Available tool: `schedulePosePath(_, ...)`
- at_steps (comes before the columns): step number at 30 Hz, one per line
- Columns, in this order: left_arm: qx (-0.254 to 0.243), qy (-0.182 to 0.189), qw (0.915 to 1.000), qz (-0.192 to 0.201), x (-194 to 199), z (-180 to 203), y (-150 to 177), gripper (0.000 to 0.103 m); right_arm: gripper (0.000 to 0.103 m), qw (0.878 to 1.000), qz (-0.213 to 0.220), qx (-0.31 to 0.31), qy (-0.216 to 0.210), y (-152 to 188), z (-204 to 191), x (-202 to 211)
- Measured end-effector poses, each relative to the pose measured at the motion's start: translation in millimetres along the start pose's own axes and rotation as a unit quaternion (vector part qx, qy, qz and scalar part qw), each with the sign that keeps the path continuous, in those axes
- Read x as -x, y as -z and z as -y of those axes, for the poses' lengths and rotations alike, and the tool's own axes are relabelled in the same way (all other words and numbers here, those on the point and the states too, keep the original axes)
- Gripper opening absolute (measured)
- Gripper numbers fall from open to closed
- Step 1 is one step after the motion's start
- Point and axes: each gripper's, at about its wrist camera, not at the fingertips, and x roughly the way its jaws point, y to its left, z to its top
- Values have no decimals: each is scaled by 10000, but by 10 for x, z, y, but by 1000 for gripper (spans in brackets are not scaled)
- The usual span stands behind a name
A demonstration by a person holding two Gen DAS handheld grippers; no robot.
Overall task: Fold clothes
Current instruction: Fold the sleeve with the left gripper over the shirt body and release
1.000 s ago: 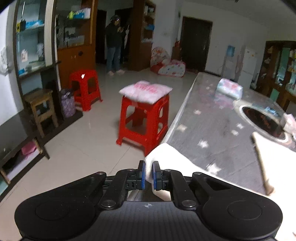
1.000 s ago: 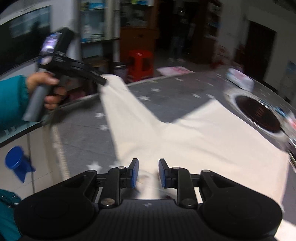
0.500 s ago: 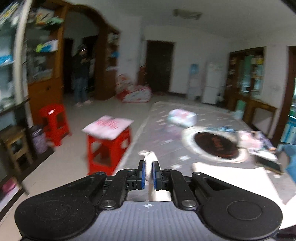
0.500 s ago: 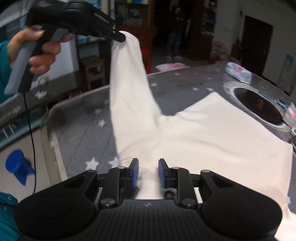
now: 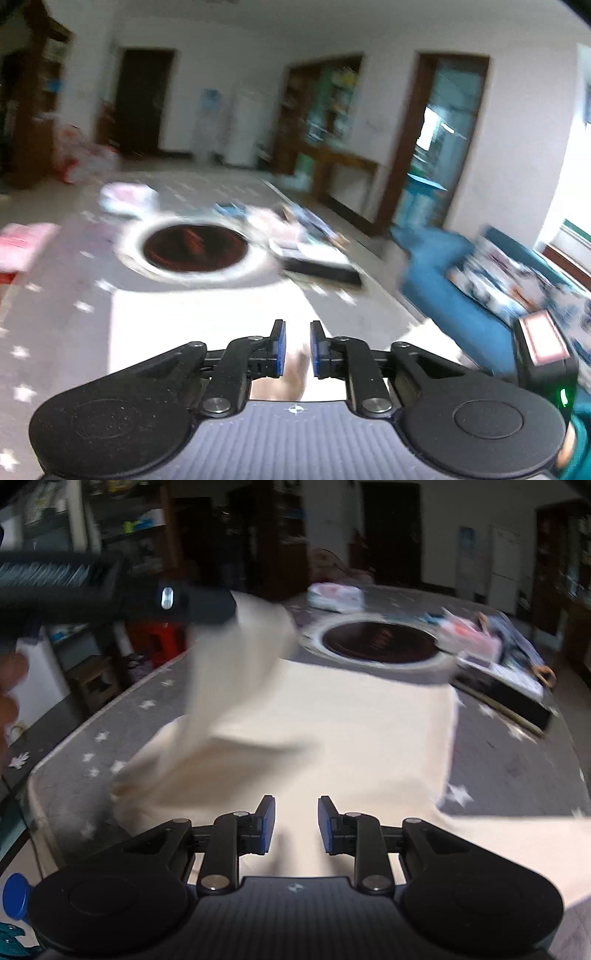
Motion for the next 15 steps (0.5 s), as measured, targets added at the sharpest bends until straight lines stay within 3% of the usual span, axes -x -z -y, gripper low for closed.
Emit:
schedulePosePath(2,-101,-22,9999,-116,-48,-21,87,28,31,9999,-69,-80,77,64,78,28)
schedulePosePath(8,-147,-860,9951,-463,-10,-571,354,28,31,9996,-13,-264,116,114,235,129)
schedulePosePath(15,-48,-1284,9876,-904,-38,-906,739,26,30,9977,-43,-632,257,81,319,-100)
